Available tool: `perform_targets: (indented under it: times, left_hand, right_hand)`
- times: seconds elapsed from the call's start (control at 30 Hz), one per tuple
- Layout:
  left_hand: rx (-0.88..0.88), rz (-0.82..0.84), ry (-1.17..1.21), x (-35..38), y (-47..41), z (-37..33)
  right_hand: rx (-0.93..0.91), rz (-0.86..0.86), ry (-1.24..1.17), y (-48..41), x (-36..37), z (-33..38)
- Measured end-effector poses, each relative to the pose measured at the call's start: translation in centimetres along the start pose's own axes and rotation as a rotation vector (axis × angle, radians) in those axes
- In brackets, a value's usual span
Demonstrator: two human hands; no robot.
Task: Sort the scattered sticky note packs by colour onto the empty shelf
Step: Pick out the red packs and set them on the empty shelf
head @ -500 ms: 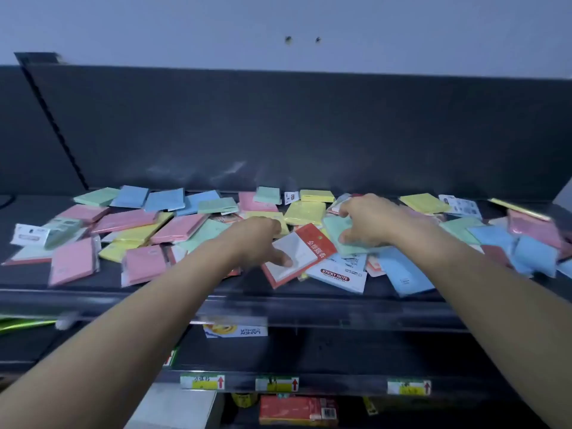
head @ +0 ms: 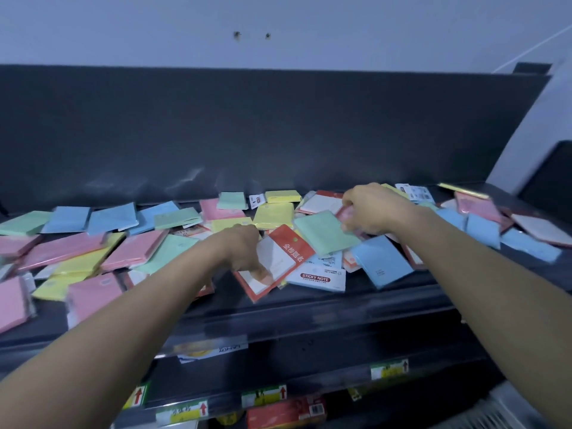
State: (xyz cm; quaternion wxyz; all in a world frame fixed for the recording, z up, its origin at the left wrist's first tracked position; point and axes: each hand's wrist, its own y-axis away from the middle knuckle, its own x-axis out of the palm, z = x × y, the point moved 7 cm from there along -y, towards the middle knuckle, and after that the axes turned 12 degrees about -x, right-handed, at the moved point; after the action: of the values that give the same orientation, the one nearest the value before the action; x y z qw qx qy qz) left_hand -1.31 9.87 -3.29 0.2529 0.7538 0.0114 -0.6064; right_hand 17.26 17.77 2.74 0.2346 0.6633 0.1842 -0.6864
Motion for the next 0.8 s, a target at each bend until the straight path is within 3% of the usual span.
perform_targets:
  times: [0.17, 0.5, 0.7, 0.8]
  left_hand:
    - [0.006, -0.011, -0.047, -0.2, -0.1, -0.2]
    - [0.012, 0.042, 0.117, 0.2, 0.4, -0.5]
    - [0.011, -0.108, 0.153, -1.6, 1.0, -1.0]
    - [0.062, -0.200, 0.323, -4.0, 1.8, -1.6]
  right_hand:
    - [0.071, -0.010, -0.020, 1.6, 0.0, -1.7]
    - [0.281, -0.049, -0.115, 4.5, 0.8, -7.1]
    - [0.489, -0.013, -0.118, 7.1, 2.4, -12.8]
    - [0.535, 0.050, -0.160, 8.1, 3.4, -14.2]
